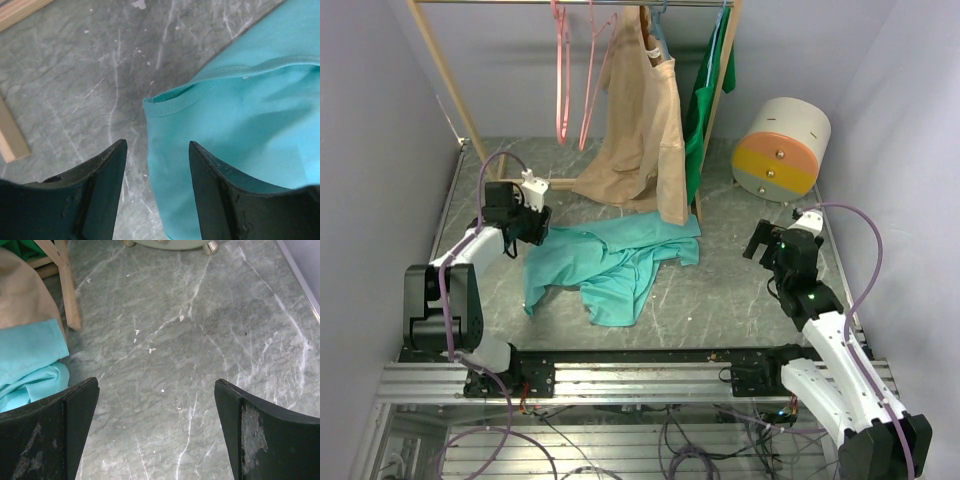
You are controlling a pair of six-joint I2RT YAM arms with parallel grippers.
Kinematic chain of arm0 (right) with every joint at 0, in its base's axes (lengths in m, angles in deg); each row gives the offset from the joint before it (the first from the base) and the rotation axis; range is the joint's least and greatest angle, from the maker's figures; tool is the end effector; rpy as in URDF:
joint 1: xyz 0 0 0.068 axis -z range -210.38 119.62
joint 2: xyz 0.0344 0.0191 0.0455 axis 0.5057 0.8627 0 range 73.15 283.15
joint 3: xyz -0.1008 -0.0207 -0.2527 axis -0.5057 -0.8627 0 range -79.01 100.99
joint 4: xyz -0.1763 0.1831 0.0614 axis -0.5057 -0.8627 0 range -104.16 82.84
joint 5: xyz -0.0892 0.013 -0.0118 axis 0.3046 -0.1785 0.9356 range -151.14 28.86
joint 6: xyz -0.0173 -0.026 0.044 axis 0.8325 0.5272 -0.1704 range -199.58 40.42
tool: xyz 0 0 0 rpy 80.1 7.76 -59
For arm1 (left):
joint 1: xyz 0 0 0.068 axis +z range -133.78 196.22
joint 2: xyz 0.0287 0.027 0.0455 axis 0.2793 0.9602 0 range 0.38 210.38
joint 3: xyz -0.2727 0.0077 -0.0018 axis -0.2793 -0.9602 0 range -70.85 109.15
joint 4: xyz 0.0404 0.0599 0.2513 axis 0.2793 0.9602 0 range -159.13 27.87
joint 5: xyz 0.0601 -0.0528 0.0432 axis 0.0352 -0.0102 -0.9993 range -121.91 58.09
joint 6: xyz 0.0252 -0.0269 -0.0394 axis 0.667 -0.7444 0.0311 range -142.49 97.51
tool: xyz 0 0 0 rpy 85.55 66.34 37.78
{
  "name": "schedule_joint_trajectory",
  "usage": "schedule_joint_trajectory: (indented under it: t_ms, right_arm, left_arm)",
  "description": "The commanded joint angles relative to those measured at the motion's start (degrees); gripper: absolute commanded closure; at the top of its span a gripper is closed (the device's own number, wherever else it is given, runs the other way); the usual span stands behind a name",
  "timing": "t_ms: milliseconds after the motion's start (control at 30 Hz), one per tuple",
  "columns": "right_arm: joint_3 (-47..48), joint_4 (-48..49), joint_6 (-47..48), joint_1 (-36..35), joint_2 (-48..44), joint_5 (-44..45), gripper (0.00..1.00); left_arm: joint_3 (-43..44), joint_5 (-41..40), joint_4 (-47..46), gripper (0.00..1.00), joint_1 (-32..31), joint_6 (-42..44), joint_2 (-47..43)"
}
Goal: Place the t-shirt on the hanger
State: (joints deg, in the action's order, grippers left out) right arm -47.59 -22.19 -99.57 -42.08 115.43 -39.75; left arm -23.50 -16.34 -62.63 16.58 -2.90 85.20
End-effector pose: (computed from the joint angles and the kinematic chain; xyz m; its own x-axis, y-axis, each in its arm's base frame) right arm 0.1720 0.0223 0.2570 -0.3565 0.2511 -0.8999 0.2706 0.9497 0.1578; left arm 0.3051 -0.0075 0.1997 -0.5914 0.3192 -0.7405 0.4090 0.9102 0.0657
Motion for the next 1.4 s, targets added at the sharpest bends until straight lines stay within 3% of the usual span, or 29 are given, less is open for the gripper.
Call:
schedule_joint_trajectory:
  t_ms: [0, 233, 400, 567, 900, 1033, 1100, 1200, 1367]
  right_arm:
    - [2.04, -1.44, 0.01, -0.05, -0.25, -0.58, 0.0]
    - [2.19, -1.15, 0.13, -0.03, 0.69, -1.56, 0.0]
    - [2.83, -1.73, 0.41, -0.07, 1.88, -1.84, 0.0]
    - [3.05, -1.8, 0.44, -0.07, 2.02, -1.6, 0.0]
    - [2.9, -1.64, 0.56, -0.07, 2.39, -0.38, 0.0]
    - [3.01, -1.29, 0.65, -0.07, 3.0, -0.46, 0.0]
    - [3.1, -1.19, 0.65, -0.05, 3.21, -0.6, 0.0]
    - [3.63, -1.76, 0.95, -0.07, 3.29, -0.71, 0.0]
    - [7.52, -4.96, 3.66, -0.06, 2.22, -4.71, 0.02]
  left_arm:
    - [3.83, 8.89, 4.41, 0.37, 1.0, 1.4, 2.22]
    - [1.48, 6.89, 2.88, 0.35, 1.64, 4.31, 4.52]
    - [5.1, 5.01, 1.14, 0.35, 3.04, 1.05, 9.4]
    - [10.17, 5.69, 7.26, 0.36, 3.12, 3.85, 14.63]
    - [10.66, 12.27, 19.21, 0.39, 2.99, 10.96, 17.38]
    - [11.85, 12.38, 20.59, 0.43, 3.03, 10.03, 20.24]
    - [12.37, 12.65, 20.08, 0.53, 2.99, 9.29, 21.11]
    - [12.73, 12.2, 18.83, 0.79, 2.99, 8.27, 19.88]
    - [15.93, 13.66, 23.08, 0.87, 3.07, 9.56, 12.79]
